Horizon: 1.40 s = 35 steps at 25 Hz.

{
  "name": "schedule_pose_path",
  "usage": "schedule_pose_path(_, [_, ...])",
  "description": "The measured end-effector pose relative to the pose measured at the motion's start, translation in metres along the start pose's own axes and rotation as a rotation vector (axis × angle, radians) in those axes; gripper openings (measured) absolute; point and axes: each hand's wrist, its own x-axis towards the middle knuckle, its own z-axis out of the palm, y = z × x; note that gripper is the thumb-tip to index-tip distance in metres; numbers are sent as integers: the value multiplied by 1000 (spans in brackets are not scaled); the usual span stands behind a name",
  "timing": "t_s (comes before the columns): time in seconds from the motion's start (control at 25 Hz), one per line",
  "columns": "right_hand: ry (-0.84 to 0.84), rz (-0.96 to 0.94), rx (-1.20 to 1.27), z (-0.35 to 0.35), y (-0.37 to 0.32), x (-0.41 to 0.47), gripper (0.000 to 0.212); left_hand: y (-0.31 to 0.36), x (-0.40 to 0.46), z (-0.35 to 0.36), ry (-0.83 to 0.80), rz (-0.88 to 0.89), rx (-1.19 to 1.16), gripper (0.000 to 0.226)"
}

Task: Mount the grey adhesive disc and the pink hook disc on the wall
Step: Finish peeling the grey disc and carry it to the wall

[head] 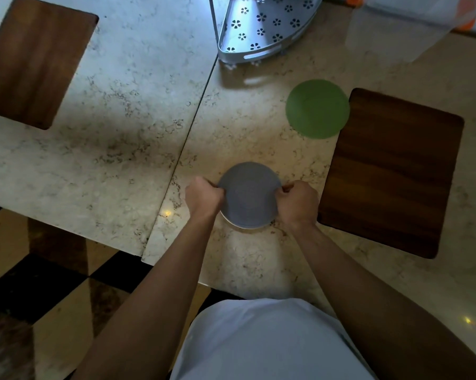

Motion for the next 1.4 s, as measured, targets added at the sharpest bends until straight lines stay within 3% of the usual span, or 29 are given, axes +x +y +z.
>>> schedule_pose_path(0.12, [-61, 23, 4, -5, -2, 5, 41, -2, 8, -3, -73, -78, -126, 6])
schedule_pose_path(0.36, [-155, 27, -45, -16, -3, 15, 41, -8, 17, -13, -213, -156, -256, 10])
schedule_pose_path(0.56, [-217, 10, 59, -24, -1, 24, 43, 5, 20, -20, -303, -178, -400, 6])
schedule_pose_path(0.76, [-153, -12, 184, -46, -4, 47, 36, 51, 28, -21, -345, -100, -448, 6])
schedule_pose_path(0.96, [-24, -29, 286, -87, -15, 95, 49, 125, 57, -8, -367, -6, -473, 4])
schedule_pose_path(1.08, [27, -33, 284, -104, -15, 129, 38, 169, 76, 8, -390, 24, -471, 4])
schedule_pose_path(1.4, [98, -73, 148, -128, -3, 202, 36, 237, 111, 55, -425, 60, -451, 4])
